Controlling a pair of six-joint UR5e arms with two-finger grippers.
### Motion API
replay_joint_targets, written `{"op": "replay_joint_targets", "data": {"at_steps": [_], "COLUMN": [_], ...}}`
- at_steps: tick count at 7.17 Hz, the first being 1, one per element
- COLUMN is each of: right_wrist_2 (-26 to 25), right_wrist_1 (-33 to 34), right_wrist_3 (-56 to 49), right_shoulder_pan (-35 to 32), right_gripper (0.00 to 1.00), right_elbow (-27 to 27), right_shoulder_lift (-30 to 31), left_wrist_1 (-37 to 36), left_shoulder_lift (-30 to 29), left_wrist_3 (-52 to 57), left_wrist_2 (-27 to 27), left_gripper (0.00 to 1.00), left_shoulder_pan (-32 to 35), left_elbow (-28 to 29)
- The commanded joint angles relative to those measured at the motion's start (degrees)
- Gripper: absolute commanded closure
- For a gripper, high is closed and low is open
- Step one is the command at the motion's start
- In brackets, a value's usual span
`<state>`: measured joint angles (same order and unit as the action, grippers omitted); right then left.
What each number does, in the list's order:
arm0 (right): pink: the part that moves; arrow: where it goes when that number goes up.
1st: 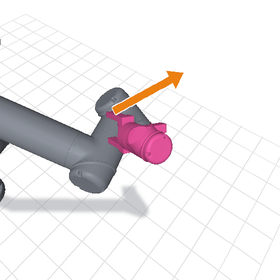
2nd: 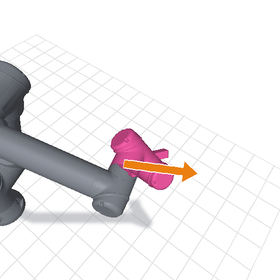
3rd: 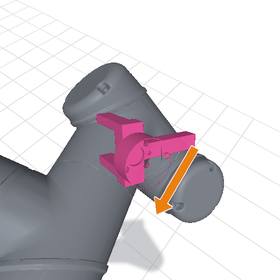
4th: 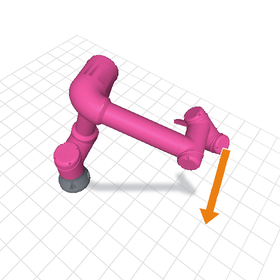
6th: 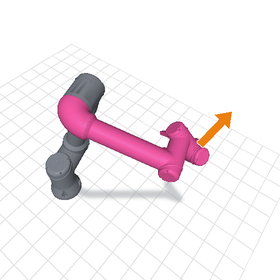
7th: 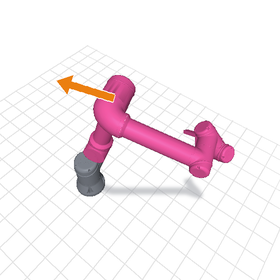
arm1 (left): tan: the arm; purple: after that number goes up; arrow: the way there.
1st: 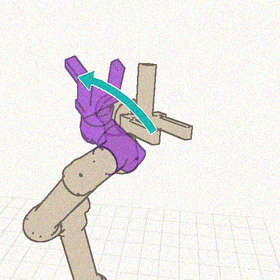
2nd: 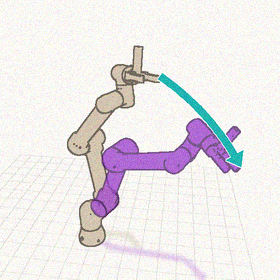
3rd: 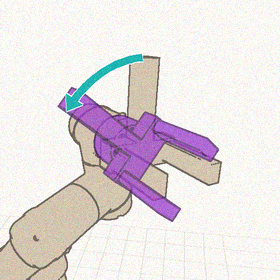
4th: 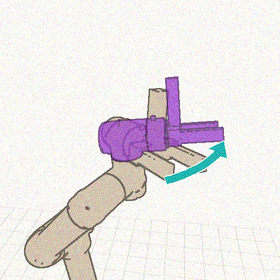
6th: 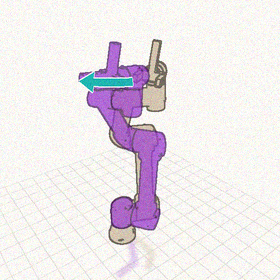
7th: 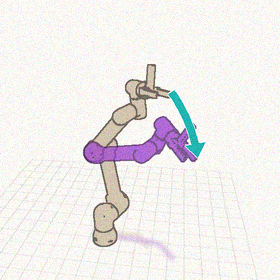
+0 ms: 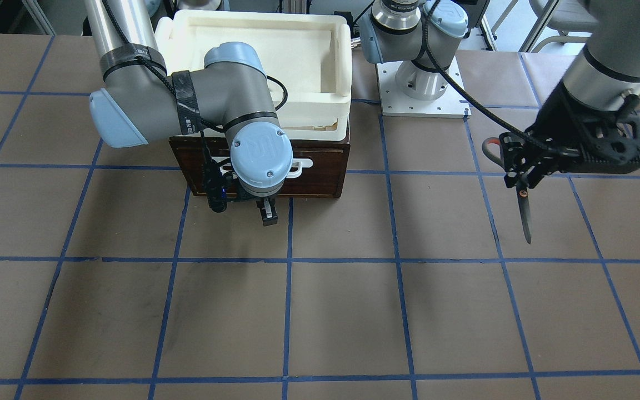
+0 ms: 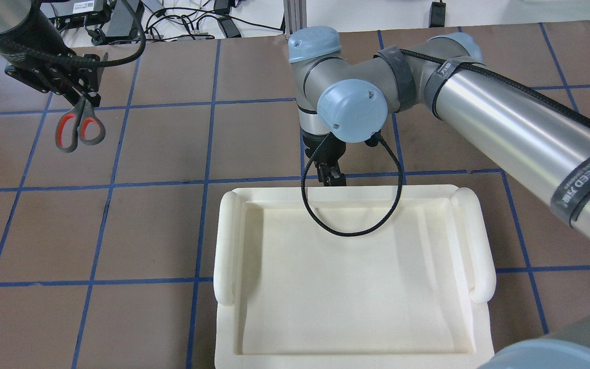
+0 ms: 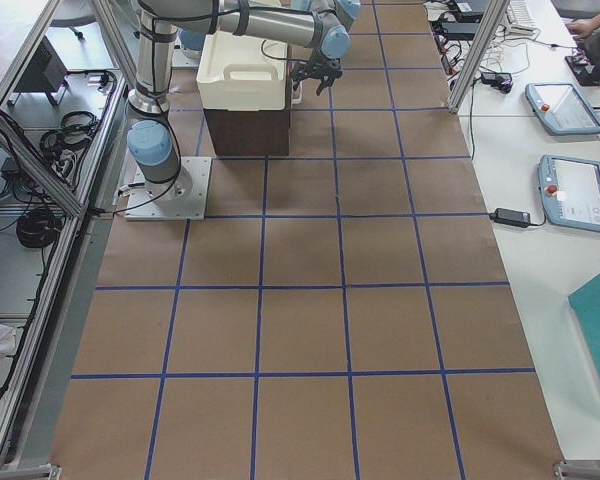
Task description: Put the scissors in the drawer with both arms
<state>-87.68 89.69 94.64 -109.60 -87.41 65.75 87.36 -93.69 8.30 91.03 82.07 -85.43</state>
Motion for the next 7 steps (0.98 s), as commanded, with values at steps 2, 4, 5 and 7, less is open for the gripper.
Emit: {"op": "replay_joint_targets", "data": {"at_steps": [2, 4, 5, 7], "right_wrist_2": [-0.7, -0.7, -0.7, -0.9], "right_wrist_1": [5.6, 9.1, 9.7, 11.2], "right_wrist_3": [-5.1, -6.7, -8.2, -9.6], "right_shoulder_pan": [0.2, 0.2, 0.4, 0.7], "right_gripper": [0.0, 0.0, 0.0, 0.0], "right_elbow": [0.4, 0.5, 0.5, 0.7], "right_shoulder_lift": [0.0, 0.0, -0.1, -0.7], "left_wrist_1": [0.1, 1.4, 1.5, 1.6], "left_shoulder_lift": [0.4, 1.1, 1.0, 1.2], "left_wrist_3": [-12.0, -12.3, -12.3, -12.3], "left_wrist_2": [-0.1, -0.2, -0.2, 0.2], "left_gripper": [0.91, 0.91, 0.91, 0.91], "left_shoulder_pan": [10.4, 10.6, 10.5, 10.5], "left_elbow": [0.0, -0.1, -0.1, -0.1]}}
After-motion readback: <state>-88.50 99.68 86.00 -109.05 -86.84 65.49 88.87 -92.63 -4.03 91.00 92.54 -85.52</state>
